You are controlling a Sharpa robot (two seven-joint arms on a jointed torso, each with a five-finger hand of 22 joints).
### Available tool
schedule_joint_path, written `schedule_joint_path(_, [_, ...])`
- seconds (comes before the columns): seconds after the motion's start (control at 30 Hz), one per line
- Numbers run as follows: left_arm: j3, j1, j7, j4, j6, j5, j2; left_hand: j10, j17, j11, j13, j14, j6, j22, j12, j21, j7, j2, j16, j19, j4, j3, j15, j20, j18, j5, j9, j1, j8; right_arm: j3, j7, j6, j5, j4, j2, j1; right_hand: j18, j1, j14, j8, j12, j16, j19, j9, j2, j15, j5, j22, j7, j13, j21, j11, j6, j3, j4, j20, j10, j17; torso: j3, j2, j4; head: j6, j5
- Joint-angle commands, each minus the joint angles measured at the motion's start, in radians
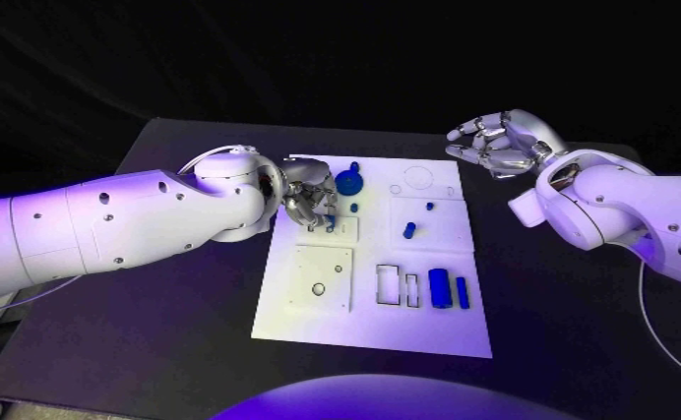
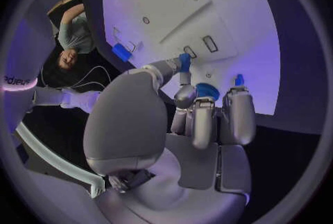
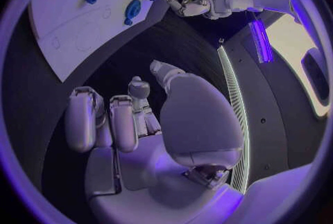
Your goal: Assemble the parts on the task board
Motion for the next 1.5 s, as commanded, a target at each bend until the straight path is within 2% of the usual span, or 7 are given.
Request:
schedule_joint_path(0.03, [0.0, -0.004, -0.053, 0.014, -0.076, 0.037, -0.004, 0.008, 0.25, -0.001, 0.006, 0.1, 0.041, 0.02, 0.008, 0.008, -0.024, -0.001, 0.005, 0.01, 0.003, 0.012, -0.006, -0.003, -0.012, 0.004, 0.083, -0.014, 0.121, 0.0, -0.001, 0.01, -0.012, 0.002, -0.001, -0.001, 0.008, -0.005, 0.037, 0.008, 0.002, -0.006, -0.003, 0.001, 0.003, -0.006, 0.007, 0.109, 0.001, -0.001, -0.004, -0.002, -0.003, 0.0, 0.005, -0.001, 0.005, 0.004, -0.0001, 0.0, -0.0016, 0.001, 0.0])
schedule_joint_path(0.6, [0.0, -0.016, -0.102, 0.035, -0.093, 0.004, -0.003, 0.041, 0.251, -0.009, 0.048, 0.1, 0.066, 0.036, 0.03, 0.016, -0.034, -0.012, 0.006, 0.023, 0.014, 0.017, -0.013, -0.011, -0.016, 0.002, 0.084, -0.032, 0.13, 0.0, -0.001, 0.011, -0.012, 0.001, -0.001, -0.001, 0.008, -0.005, 0.037, 0.009, 0.002, -0.006, -0.004, 0.002, 0.003, -0.007, 0.007, 0.108, 0.001, -0.001, -0.005, -0.002, -0.003, -0.001, 0.006, -0.001, 0.005, 0.004, -0.0011, 0.001, 0.0, 0.001, -0.002])
schedule_joint_path(0.9, [0.0, -0.04, -0.108, 0.023, -0.124, -0.035, 0.028, 0.051, 0.251, -0.012, 0.063, 0.1, 0.075, 0.038, 0.038, 0.017, -0.037, -0.015, 0.006, 0.025, 0.021, 0.014, -0.015, -0.014, -0.016, -0.001, 0.084, -0.041, 0.133, 0.0, -0.001, 0.012, -0.012, -0.001, 0.0, -0.001, 0.008, -0.005, 0.037, 0.009, 0.002, -0.006, -0.004, 0.002, 0.003, -0.007, 0.007, 0.108, 0.001, -0.002, -0.006, -0.002, -0.003, -0.001, 0.007, -0.001, 0.005, 0.004, -0.0029, 0.002, -0.0024, 0.004, -0.005])
schedule_joint_path(1.03, [0.0, -0.046, -0.107, 0.018, -0.137, -0.065, 0.034, 0.047, 0.251, -0.012, 0.053, 0.1, 0.075, 0.037, 0.033, 0.016, -0.038, -0.016, 0.006, 0.025, 0.021, 0.014, -0.015, -0.014, -0.016, -0.001, 0.084, -0.042, 0.133, 0.0, -0.001, 0.012, -0.012, -0.001, 0.0, -0.001, 0.008, -0.005, 0.037, 0.009, 0.002, -0.006, -0.004, 0.002, 0.003, -0.007, 0.007, 0.108, 0.001, -0.002, -0.006, -0.002, -0.003, -0.001, 0.007, -0.001, 0.005, 0.004, -0.0011, 0.002, -0.002, 0.004, -0.007])
schedule_joint_path(1.2, [0.0, -0.048, -0.105, 0.016, -0.143, -0.088, 0.038, 0.043, 0.251, -0.013, 0.046, 0.1, 0.074, 0.037, 0.029, 0.016, -0.039, -0.02, 0.006, 0.024, 0.021, 0.013, -0.016, -0.015, -0.016, -0.001, 0.083, -0.042, 0.131, 0.0, -0.001, 0.012, -0.012, -0.001, -0.001, -0.001, 0.008, -0.005, 0.037, 0.009, 0.002, -0.006, -0.004, 0.002, 0.003, -0.007, 0.007, 0.108, 0.001, -0.002, -0.006, -0.002, -0.003, -0.001, 0.007, -0.001, 0.005, 0.004, -0.0004, 0.002, -0.0007, 0.005, -0.008])
schedule_joint_path(1.3, [0.0, -0.049, -0.104, 0.017, -0.143, -0.094, 0.038, 0.043, 0.251, -0.013, 0.047, 0.1, 0.074, 0.037, 0.03, 0.016, -0.04, -0.021, 0.006, 0.024, 0.021, 0.013, -0.016, -0.015, -0.016, -0.001, 0.083, -0.042, 0.131, 0.0, -0.001, 0.012, -0.012, -0.001, -0.001, -0.001, 0.008, -0.005, 0.037, 0.009, 0.002, -0.006, -0.004, 0.002, 0.003, -0.007, 0.007, 0.108, 0.001, -0.002, -0.006, -0.002, -0.003, -0.001, 0.007, -0.001, 0.005, 0.004, -0.0015, 0.002, -0.0002, 0.004, -0.009])
schedule_joint_path(1.5, [0.001, -0.049, -0.101, 0.022, -0.132, -0.098, 0.037, 0.045, 0.251, -0.015, 0.05, 0.1, 0.076, 0.038, 0.03, 0.016, -0.043, -0.034, 0.006, 0.026, 0.022, 0.006, -0.018, -0.018, -0.016, -0.002, 0.081, -0.046, 0.129, 0.0, -0.002, 0.013, -0.012, -0.002, -0.002, -0.001, 0.008, -0.005, 0.037, 0.009, 0.002, -0.006, -0.004, 0.002, 0.003, -0.007, 0.007, 0.108, 0.001, -0.002, -0.006, -0.002, -0.003, -0.001, 0.007, -0.001, 0.005, 0.004, -0.0015, 0.001, -0.0011, 0.002, -0.009])
